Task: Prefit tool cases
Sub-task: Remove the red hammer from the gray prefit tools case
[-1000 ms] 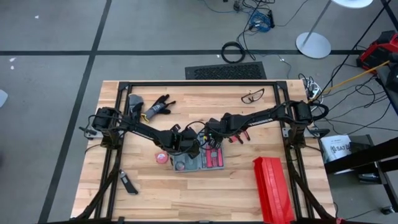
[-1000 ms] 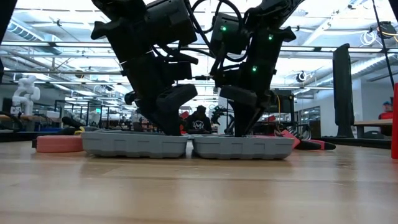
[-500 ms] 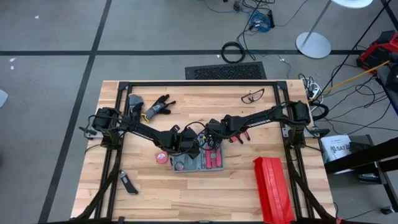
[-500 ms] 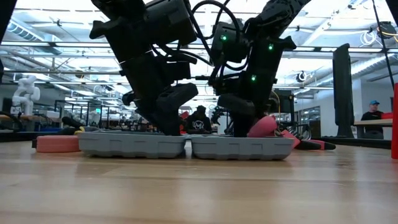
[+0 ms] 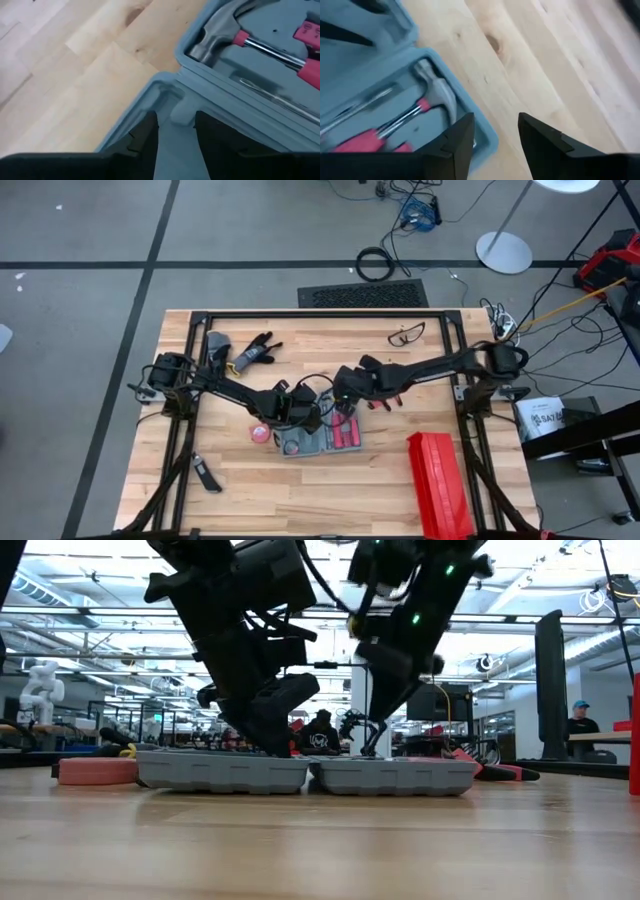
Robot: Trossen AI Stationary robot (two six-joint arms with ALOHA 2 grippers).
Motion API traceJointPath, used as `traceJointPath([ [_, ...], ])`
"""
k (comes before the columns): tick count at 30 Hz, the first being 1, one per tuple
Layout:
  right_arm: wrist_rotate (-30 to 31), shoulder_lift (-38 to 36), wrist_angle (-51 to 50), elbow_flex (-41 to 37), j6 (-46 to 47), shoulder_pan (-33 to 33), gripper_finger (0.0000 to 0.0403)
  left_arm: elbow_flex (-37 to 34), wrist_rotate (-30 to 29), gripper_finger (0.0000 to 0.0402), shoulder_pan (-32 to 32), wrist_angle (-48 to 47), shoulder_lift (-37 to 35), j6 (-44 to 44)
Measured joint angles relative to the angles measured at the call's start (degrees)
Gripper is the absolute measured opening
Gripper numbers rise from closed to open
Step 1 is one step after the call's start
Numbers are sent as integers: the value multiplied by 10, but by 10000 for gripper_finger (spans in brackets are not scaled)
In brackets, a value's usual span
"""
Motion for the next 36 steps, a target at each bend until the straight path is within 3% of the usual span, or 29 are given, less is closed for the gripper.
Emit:
traceJointPath([
  [5,6,-27,-20,-1,26,27,148,-12,0,137,-1,16,0,-1],
  [9,-27,4,-14,0,41,36,148,-24,-2,137,0,35,-1,-2],
  [16,-84,49,0,0,72,-4,148,-27,-2,137,0,39,-1,-1],
  [36,-84,60,-1,1,92,-11,148,-28,-1,137,0,43,-1,0],
])
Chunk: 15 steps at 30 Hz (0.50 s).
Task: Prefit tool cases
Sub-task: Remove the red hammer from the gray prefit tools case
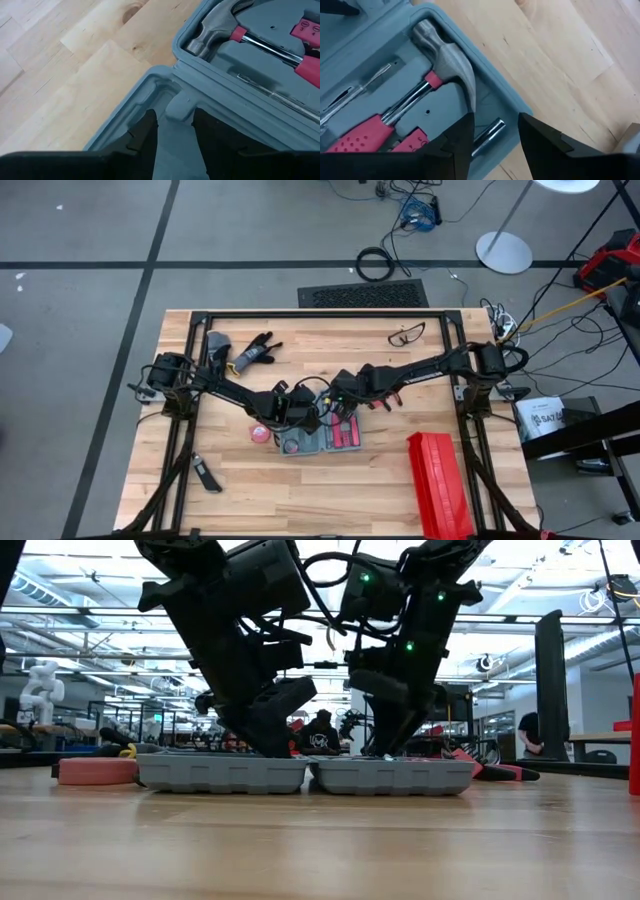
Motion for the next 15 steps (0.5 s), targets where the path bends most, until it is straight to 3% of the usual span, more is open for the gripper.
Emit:
traceJointPath([
  [10,-4,37,12,3,0,0,143,0,1,137,0,0,0,0],
  [15,-12,39,7,3,-20,-4,77,0,0,137,0,-1,1,0],
])
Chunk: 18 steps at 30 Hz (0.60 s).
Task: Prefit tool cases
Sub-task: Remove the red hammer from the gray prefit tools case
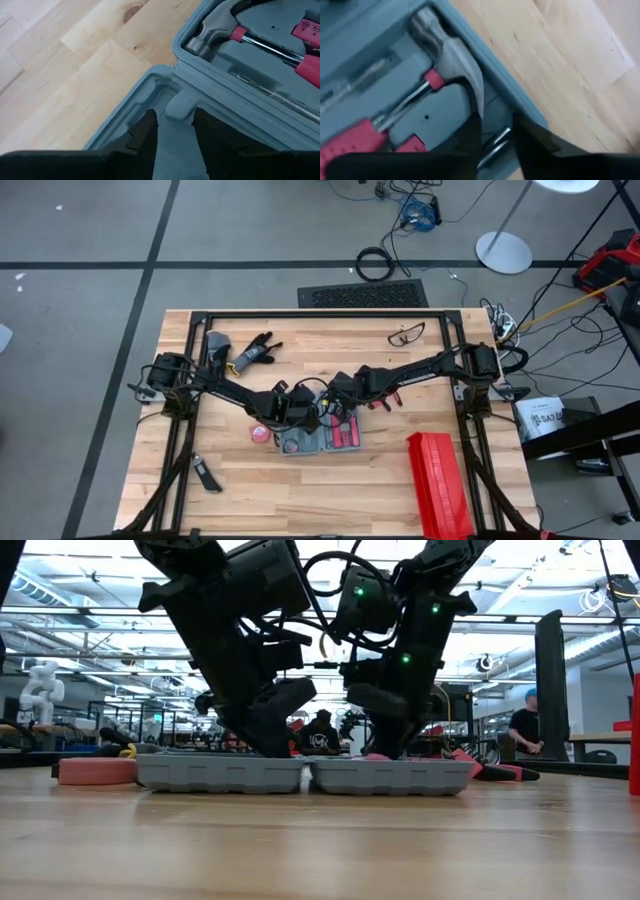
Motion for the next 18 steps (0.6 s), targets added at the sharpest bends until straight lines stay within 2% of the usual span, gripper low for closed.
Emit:
traceJointPath([
  [2,-3,0,1,-1,-11,0,31,0,0,137,0,-1,0,0],
  [4,-11,3,1,-1,-17,0,8,0,1,137,0,2,0,0],
  [10,-8,-33,-8,-3,-30,3,0,0,1,137,0,3,0,6],
  [16,30,-94,-48,-2,-35,4,0,0,-1,137,0,3,0,9],
  [18,28,-108,-52,-1,-63,7,0,0,-2,137,0,3,0,10],
])
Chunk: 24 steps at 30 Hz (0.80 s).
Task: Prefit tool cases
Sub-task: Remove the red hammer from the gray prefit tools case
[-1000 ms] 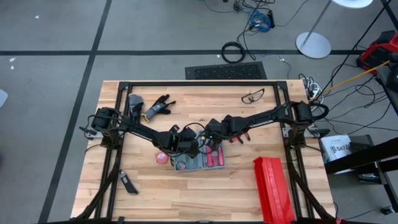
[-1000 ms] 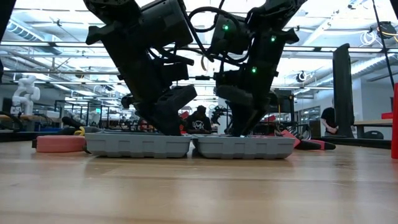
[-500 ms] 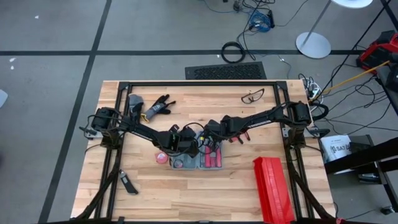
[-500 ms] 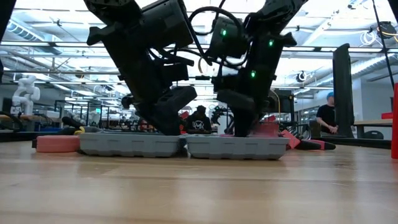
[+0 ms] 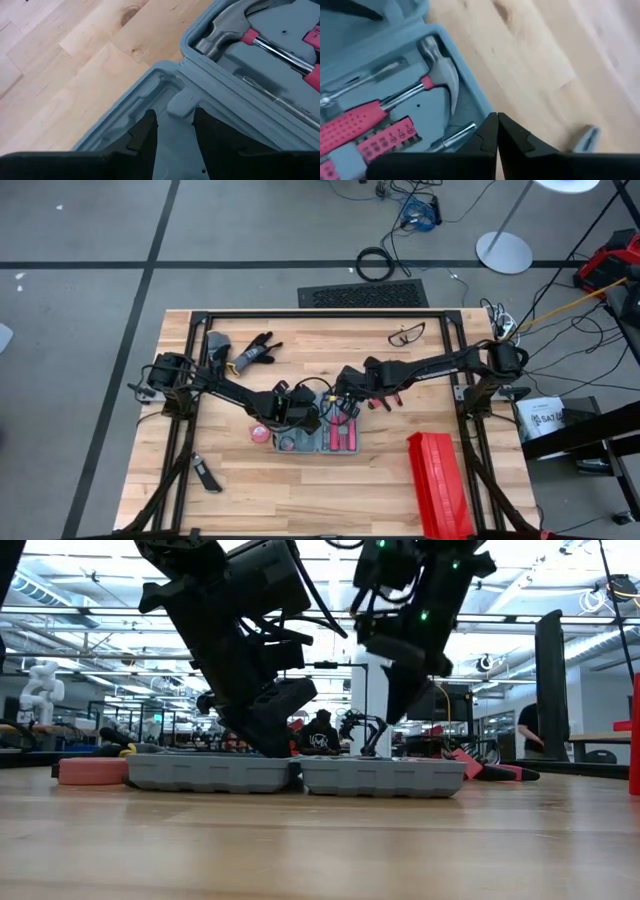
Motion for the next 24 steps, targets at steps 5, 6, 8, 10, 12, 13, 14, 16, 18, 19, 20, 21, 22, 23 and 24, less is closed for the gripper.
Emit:
traceJointPath([
  [5,-27,-3,-8,0,-127,24,1,0,-1,137,0,-1,0,6],
  [6,-43,-2,-7,0,-161,28,3,0,-2,137,0,-2,0,16],
  [8,-72,1,-7,0,-211,35,13,0,-2,137,0,-3,0,31],
  [10,-94,1,-3,0,-247,37,31,0,-2,137,0,-4,0,45],
  [12,-104,1,0,0,-284,37,53,0,-2,137,0,-4,0,61],
  [13,-104,1,-1,0,-302,34,65,0,0,137,0,-4,0,68],
  [14,-104,1,1,0,-319,30,77,0,4,137,0,-5,0,74],
  [16,-101,5,18,1,-344,21,100,0,11,137,0,-7,-1,75],
  [18,-99,14,16,1,-371,14,118,0,14,137,0,-10,-1,75],
  [19,-99,20,15,1,-386,10,125,1,14,137,0,-13,-1,75],
  [20,-100,25,12,1,-399,7,130,1,14,137,0,-16,-1,75],
  [21,-99,33,12,1,-409,5,133,1,14,137,0,-19,-1,76],
  [22,-97,39,12,1,-416,2,135,1,14,137,0,-21,-2,75],
  [23,-85,47,9,1,-421,0,136,1,14,137,0,-21,-2,76],
  [24,-71,54,10,1,-424,0,135,1,14,137,0,-20,-2,76],
])
